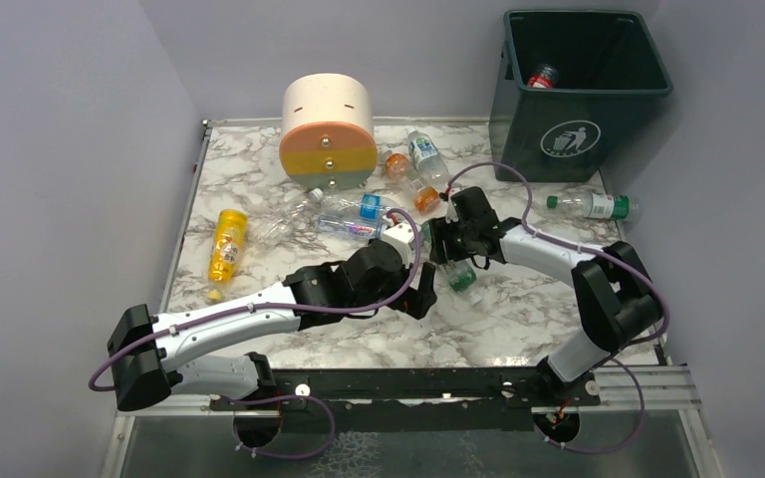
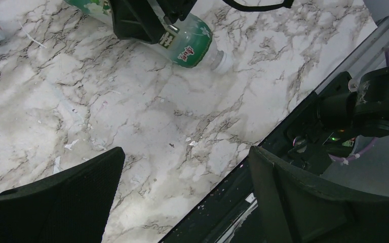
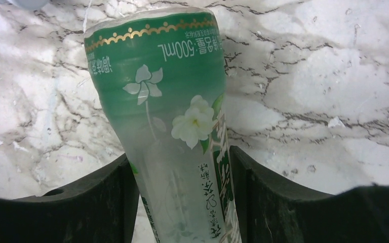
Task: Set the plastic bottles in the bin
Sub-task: Pick up the plastic bottle at the center of the board.
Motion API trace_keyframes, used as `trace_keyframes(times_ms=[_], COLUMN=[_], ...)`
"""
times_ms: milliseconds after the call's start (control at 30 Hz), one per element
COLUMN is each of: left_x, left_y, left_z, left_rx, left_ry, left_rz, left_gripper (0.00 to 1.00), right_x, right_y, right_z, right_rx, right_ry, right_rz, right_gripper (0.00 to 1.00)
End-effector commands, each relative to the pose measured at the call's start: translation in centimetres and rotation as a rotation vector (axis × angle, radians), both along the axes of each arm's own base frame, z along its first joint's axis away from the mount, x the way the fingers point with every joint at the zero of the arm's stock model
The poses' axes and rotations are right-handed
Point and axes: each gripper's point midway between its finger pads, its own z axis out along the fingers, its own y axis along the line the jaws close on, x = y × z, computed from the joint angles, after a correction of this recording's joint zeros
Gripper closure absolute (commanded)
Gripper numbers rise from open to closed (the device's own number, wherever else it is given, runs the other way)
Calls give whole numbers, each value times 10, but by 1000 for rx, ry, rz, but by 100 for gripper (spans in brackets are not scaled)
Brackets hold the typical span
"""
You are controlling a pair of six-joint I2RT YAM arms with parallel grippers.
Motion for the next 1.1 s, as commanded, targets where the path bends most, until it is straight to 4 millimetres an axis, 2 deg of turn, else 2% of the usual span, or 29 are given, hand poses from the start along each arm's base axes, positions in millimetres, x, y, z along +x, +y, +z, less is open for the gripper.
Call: trace_keyframes(times_ms=[0, 167, 400, 700, 900, 1067], left_x=[6, 5, 5, 6, 9, 16], left_y=[-1, 1, 5, 14, 21, 23], left_z=[10, 11, 14, 24, 10, 10], left_rx=[-27, -34, -30, -35, 6, 13], left_ry=[-18, -19, -34, -79, -80, -94], left_rz=[29, 32, 25, 29, 35, 46], left_gripper=[1, 1, 1, 1, 1, 1], right_x=[-6, -2, 27, 84, 116, 141], right_y=[-2, 0, 5, -26, -46, -70], right_z=[33, 79, 162, 274, 322, 365], right_rx=[29, 78, 113, 220, 283, 374], right_ry=[-34, -109, -233, -398, -483, -556], right_rz=[-16, -22, -37, -120, -181, -236], right_gripper=[45, 45, 46, 46, 46, 46])
